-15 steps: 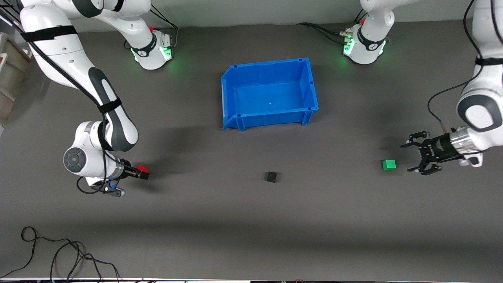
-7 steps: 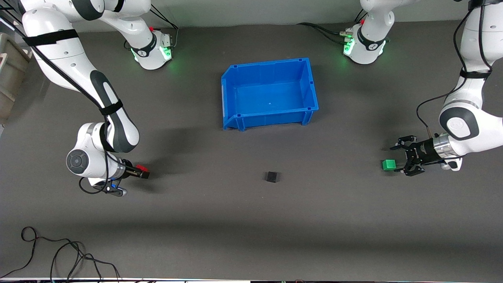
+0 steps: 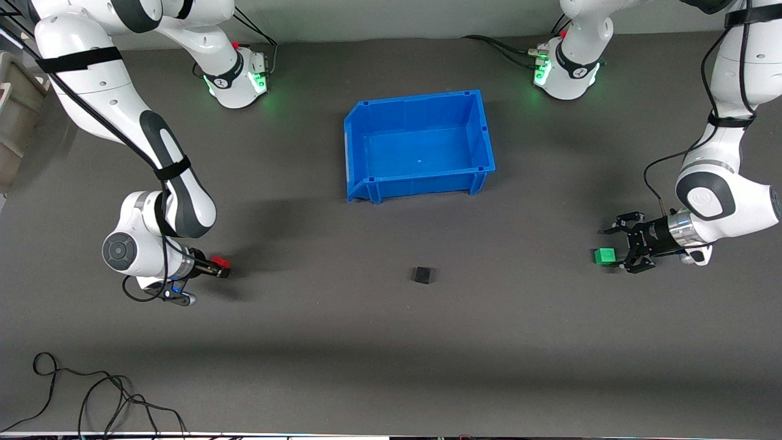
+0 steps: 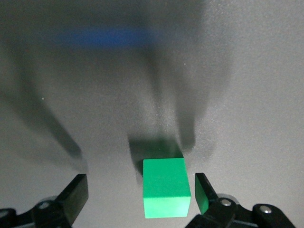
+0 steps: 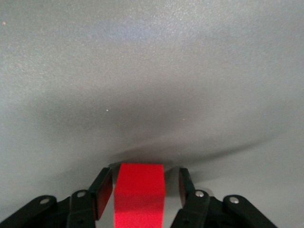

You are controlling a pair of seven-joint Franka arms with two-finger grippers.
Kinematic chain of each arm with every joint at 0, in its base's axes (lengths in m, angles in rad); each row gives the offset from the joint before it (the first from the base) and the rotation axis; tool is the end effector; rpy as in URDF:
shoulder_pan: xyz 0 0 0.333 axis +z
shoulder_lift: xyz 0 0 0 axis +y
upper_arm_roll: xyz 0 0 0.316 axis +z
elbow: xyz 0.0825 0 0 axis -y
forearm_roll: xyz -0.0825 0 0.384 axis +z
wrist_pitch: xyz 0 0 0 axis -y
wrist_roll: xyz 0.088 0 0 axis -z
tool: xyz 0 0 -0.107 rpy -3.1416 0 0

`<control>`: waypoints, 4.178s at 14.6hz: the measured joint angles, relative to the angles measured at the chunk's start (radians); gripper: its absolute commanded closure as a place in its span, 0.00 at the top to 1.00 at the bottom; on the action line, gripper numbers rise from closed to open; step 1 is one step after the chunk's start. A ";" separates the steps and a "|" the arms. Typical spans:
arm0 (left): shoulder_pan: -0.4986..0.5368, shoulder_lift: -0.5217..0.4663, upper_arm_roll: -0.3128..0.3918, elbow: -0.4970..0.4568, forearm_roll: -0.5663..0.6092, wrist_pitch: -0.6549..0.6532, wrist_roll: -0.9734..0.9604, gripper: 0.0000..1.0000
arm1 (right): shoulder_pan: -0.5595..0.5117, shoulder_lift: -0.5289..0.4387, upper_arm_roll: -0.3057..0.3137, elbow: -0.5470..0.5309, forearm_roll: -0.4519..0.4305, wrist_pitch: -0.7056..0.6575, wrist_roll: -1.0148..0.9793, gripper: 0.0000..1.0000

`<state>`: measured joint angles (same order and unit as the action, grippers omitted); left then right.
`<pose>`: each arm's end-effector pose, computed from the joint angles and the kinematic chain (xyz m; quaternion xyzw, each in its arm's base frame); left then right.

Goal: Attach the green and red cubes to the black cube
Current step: 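Close the right gripper on the red cube while the left gripper grasps green, then carry the red cube and green cube toward the black cube, then press the red and green cubes against the black cube's sides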

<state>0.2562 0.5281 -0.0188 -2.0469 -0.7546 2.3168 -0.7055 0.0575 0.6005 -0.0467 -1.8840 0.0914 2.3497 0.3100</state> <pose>0.5555 0.1209 0.1617 0.6913 0.6705 -0.1732 0.2061 0.6194 0.0089 0.1760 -0.9814 0.1793 0.0685 0.0060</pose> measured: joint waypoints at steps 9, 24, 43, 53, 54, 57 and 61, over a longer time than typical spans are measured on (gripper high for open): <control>0.005 -0.007 0.001 0.037 -0.014 -0.015 -0.005 0.22 | 0.000 0.003 -0.003 0.001 0.043 0.009 0.000 0.55; -0.193 -0.024 -0.007 0.292 0.033 -0.256 -0.275 0.15 | 0.066 0.004 0.007 0.046 0.048 0.013 0.378 0.00; -0.664 0.263 -0.012 0.461 -0.033 0.155 -0.512 0.15 | 0.557 0.335 0.016 0.635 0.214 0.018 1.738 0.00; -0.699 0.264 -0.011 0.466 -0.034 0.179 -0.574 0.15 | 0.626 0.429 0.016 0.702 0.214 0.019 1.894 0.00; -0.701 0.264 -0.011 0.466 -0.034 0.179 -0.578 0.15 | 0.626 0.440 0.016 0.710 0.214 0.019 1.899 0.00; -0.715 0.265 -0.011 0.466 -0.034 0.180 -0.590 0.15 | 0.626 0.459 0.016 0.737 0.214 0.019 1.914 0.00; -0.721 0.267 -0.009 0.466 -0.034 0.181 -0.591 0.15 | 0.625 0.480 0.014 0.773 0.214 0.017 1.926 0.00</control>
<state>-0.4649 0.7950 -0.0275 -1.5812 -0.7890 2.4982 -1.2969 0.6828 1.0806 -0.0323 -1.1112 0.3058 2.3670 2.2360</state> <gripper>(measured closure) 0.604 0.604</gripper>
